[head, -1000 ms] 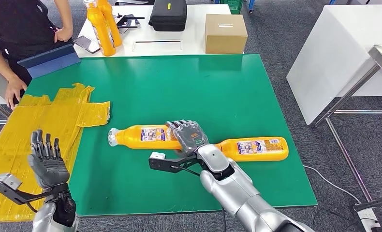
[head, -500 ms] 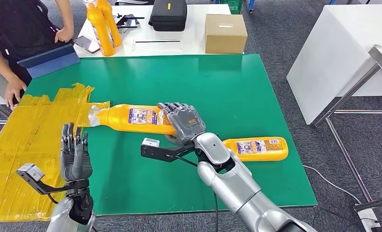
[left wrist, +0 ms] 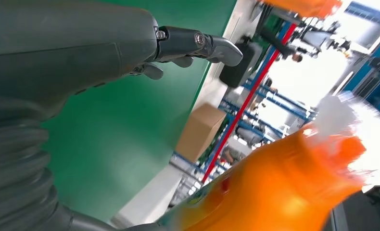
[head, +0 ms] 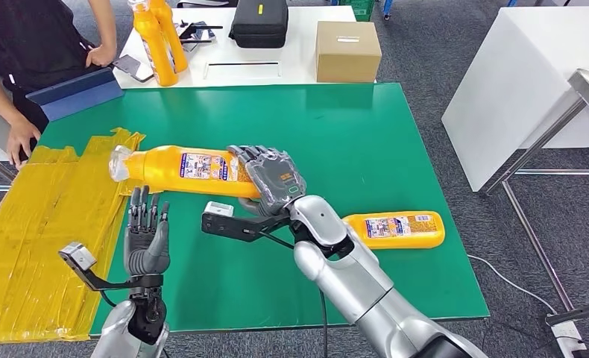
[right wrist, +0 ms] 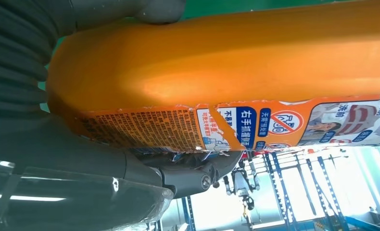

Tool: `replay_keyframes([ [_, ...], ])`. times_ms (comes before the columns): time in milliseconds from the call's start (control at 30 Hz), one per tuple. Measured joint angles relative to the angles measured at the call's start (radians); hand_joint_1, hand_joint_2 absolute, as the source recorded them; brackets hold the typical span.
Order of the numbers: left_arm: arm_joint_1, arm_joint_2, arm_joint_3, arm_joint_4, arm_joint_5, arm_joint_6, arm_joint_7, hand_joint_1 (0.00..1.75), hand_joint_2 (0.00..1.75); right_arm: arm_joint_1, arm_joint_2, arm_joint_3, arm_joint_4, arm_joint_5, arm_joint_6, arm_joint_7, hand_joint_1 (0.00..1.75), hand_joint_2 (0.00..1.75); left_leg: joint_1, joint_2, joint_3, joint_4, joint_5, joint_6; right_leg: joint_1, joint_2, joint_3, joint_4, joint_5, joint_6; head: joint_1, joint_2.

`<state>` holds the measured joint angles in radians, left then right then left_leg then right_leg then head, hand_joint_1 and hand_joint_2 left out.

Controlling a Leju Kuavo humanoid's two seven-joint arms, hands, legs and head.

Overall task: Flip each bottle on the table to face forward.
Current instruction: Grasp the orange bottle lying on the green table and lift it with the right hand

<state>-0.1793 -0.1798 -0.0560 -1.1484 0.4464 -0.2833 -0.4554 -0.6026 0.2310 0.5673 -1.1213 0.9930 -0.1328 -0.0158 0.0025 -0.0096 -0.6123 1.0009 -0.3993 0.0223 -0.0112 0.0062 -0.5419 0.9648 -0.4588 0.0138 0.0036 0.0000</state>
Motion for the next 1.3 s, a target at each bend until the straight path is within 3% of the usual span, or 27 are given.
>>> replay_keyframes([
  [400, -0.048, -0.025, -0.095, 0.032, 0.191, -0.076, 0.075, 0.00, 1.75, -0.025, 0.055, 0.009, 0.099, -0.042, -0.013, 0.000, 1.75, 1.75, 0.000, 0.000, -0.001, 0.000, 0.000, 0.000, 0.000, 0.000, 0.000, 0.000, 0.000, 0.000, 0.000, 0.000],
  [1067, -0.075, -0.028, -0.088, 0.034, 0.213, -0.049, 0.078, 0.00, 1.75, -0.004, 0.095, 0.022, 0.220, -0.065, -0.033, -0.013, 1.75, 1.75, 0.000, 0.000, -0.001, 0.000, 0.000, 0.000, 0.000, 0.000, -0.001, 0.000, 0.000, 0.000, 0.000, 0.000],
  [1300, -0.074, -0.029, -0.060, 0.019, 0.204, -0.020, 0.071, 0.00, 1.75, 0.018, 0.119, 0.088, 0.252, -0.116, -0.044, 0.009, 1.75, 1.75, 0.000, 0.000, -0.001, 0.000, 0.000, 0.000, 0.000, 0.000, -0.001, 0.000, 0.000, 0.000, 0.000, 0.000],
])
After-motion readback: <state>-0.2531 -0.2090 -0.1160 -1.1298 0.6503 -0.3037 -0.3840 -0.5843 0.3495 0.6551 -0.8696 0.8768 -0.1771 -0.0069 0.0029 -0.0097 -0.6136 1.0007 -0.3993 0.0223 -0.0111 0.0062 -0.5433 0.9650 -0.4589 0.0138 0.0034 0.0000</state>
